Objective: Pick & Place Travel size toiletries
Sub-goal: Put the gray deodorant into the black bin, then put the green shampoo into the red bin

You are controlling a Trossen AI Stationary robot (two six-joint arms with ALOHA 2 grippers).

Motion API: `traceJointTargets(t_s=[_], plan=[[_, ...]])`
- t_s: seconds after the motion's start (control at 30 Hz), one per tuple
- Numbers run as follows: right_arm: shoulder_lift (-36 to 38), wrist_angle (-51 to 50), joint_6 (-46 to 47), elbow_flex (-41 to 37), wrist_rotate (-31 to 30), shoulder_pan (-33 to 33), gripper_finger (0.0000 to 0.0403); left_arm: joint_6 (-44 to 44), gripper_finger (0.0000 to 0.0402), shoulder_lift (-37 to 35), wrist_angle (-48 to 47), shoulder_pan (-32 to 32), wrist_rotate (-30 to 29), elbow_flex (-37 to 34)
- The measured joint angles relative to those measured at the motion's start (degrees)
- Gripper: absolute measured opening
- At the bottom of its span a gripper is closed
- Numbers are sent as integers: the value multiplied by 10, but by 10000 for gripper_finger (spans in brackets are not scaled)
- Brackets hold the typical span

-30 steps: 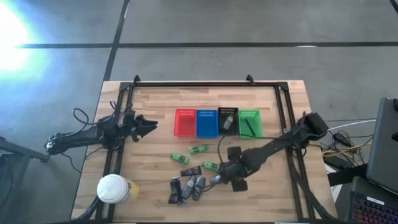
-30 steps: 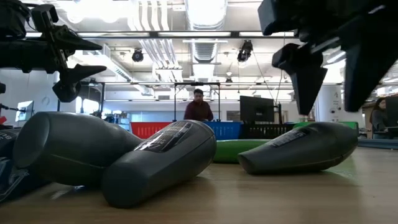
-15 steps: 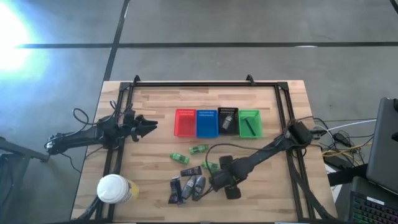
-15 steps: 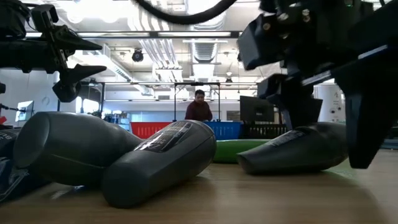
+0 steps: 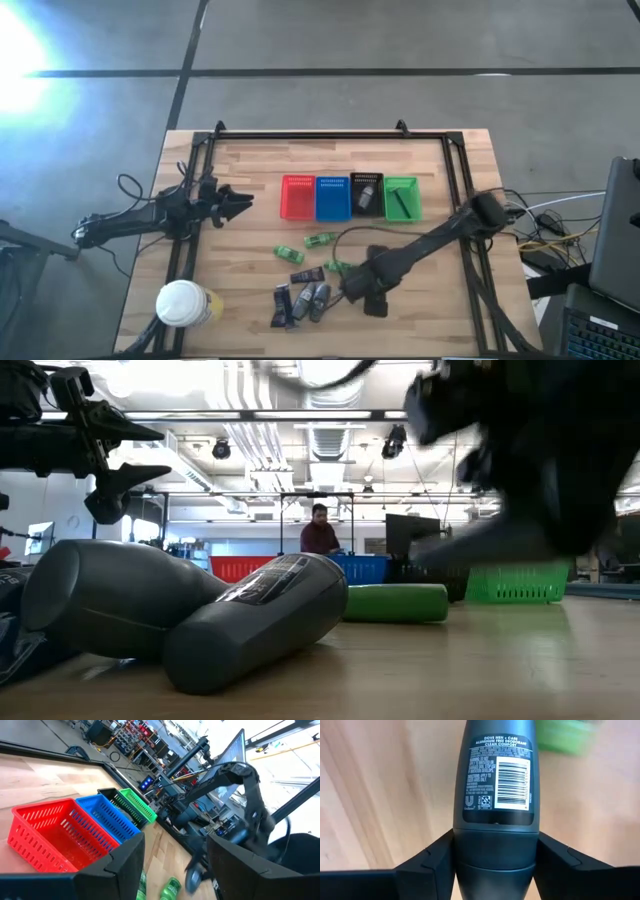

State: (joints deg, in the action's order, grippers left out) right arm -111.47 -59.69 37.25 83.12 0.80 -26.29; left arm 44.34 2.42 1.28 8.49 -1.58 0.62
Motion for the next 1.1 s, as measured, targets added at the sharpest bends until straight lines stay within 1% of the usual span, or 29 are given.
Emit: traceJointTargets(t_s=[0.1,0.17,0.27,0.33,0.4,0.5,0.6,0.8,0.97,1.1], plan=[[69,-32,106,-8,-41,13,192,0,218,0,0,0,0,0],[120,-46,209,-27,-74,40,192,0,218,1,0,0,0,0],[189,-40,375,-83,-94,116,192,0,218,2,0,0,-1,0],[224,-1,431,-130,-103,177,192,0,218,2,0,0,-6,0],[251,70,442,-170,-112,238,192,0,218,2,1,0,-12,0],[264,157,431,-216,-84,312,192,0,218,2,2,0,-15,0],[256,169,422,-240,-76,348,193,0,218,2,2,0,-15,0],[232,173,413,-254,-66,358,239,0,218,2,3,0,-15,0],[210,170,378,-238,-68,358,234,0,218,2,3,0,-15,0],[206,162,337,-210,-70,358,231,0,218,2,3,0,-16,0]])
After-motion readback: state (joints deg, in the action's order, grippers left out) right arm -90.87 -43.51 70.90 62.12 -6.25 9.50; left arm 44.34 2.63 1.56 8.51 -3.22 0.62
